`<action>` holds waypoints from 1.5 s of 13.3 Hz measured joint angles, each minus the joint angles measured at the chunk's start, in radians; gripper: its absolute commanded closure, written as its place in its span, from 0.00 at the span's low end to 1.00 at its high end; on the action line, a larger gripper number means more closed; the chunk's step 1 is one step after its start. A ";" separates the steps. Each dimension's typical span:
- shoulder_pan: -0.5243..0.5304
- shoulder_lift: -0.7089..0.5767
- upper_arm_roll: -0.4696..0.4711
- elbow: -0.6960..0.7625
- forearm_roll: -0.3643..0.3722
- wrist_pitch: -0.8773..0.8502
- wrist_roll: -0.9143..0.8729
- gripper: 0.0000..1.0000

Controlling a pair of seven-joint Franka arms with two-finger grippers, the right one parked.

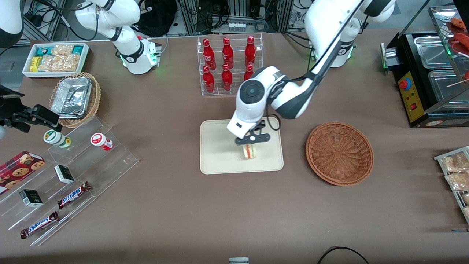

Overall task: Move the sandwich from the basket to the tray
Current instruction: 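Lower the sandwich onto the cream tray and open the left gripper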

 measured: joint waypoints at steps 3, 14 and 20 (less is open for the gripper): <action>-0.042 0.053 0.000 0.002 0.000 0.087 0.000 0.89; -0.043 0.088 0.011 0.003 0.007 0.069 0.012 0.89; -0.043 0.108 0.012 -0.002 0.008 0.066 0.014 0.00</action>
